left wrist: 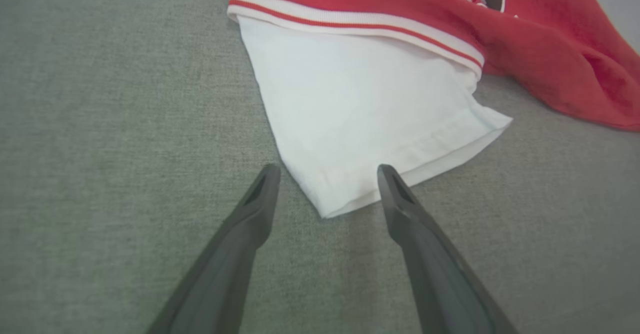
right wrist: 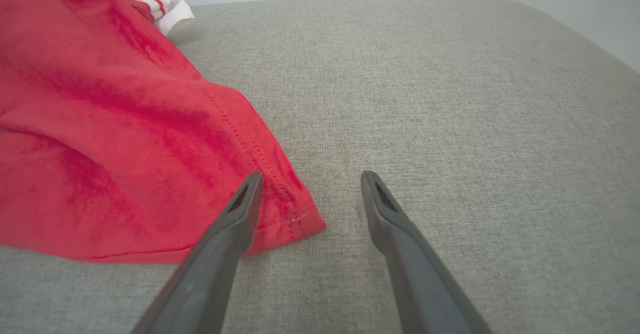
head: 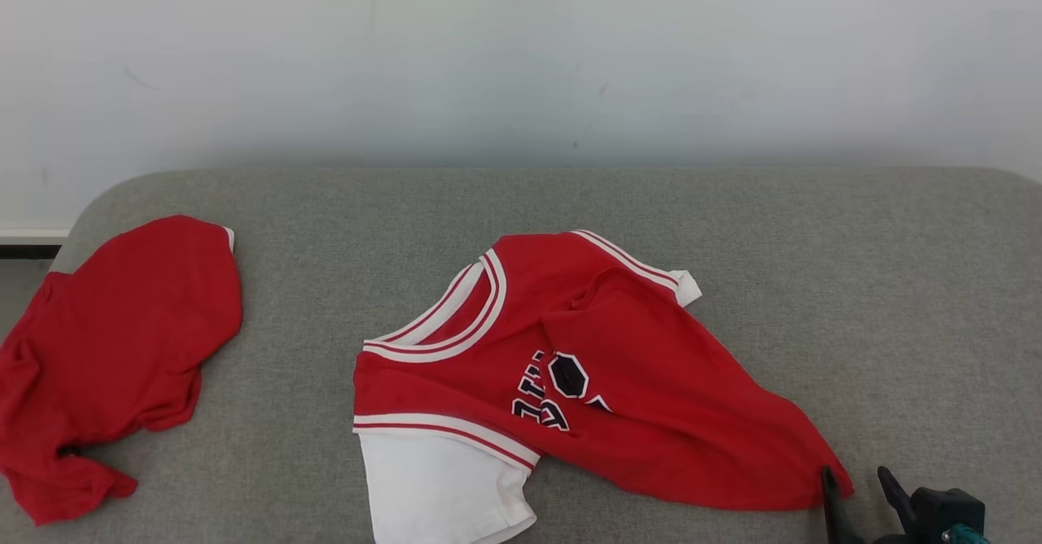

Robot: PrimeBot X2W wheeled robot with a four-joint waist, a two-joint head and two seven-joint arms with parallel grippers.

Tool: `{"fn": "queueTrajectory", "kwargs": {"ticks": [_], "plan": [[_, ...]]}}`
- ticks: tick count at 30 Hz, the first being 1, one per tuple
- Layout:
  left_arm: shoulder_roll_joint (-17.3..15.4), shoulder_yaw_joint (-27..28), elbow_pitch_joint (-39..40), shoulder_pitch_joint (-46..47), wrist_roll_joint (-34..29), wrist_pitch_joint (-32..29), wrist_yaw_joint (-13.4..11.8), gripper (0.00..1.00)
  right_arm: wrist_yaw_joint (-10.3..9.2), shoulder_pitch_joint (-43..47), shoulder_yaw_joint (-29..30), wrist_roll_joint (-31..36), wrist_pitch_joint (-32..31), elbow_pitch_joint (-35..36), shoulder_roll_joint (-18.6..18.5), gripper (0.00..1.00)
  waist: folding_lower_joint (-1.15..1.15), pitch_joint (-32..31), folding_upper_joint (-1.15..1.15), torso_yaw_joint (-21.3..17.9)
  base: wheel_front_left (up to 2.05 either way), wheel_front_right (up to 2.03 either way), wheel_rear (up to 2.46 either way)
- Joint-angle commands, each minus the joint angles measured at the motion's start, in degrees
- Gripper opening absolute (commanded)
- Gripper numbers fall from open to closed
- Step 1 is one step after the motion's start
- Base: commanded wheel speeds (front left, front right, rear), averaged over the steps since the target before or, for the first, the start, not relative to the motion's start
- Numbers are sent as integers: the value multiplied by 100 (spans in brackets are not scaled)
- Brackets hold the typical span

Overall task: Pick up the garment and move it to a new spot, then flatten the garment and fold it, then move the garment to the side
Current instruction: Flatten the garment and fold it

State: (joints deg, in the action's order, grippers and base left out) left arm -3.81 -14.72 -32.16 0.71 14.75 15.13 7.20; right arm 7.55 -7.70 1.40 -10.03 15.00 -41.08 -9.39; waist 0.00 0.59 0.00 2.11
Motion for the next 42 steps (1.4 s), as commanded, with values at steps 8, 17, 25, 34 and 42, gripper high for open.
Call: {"fn": "queueTrajectory", "kwargs": {"ticks": [8, 17, 25, 34, 42], "plan": [[67, -122, -357, 302, 188, 2, 21, 100, -13, -84, -96, -110, 15, -185, 109, 100, 0, 154, 0, 59, 0, 0, 0], [103, -493, -482, 405, 705, -13, 26, 0, -13, -4, -302, -389, 15, -90, 218, 0, 0, 91, 0, -22, 0, 0, 0], [-72, -236, 574, 723, 977, 1, 20, 0, -13, -157, -741, -760, 14, 1055, 45, 0, 0, 89, 0, -79, 0, 0, 0], [-835, -644, 1044, 2913, 1220, -213, 21, 0, -13, -1802, -1361, -1376, 15, 1526, -363, 0, 0, 695, 0, -218, 0, 0, 0], [-1189, -748, 1017, 5587, 1622, -781, 20, 0, -13, -4223, -1768, -1875, -178, 1337, -851, 0, 0, 1885, 0, -339, 0, 0, 0]]}}
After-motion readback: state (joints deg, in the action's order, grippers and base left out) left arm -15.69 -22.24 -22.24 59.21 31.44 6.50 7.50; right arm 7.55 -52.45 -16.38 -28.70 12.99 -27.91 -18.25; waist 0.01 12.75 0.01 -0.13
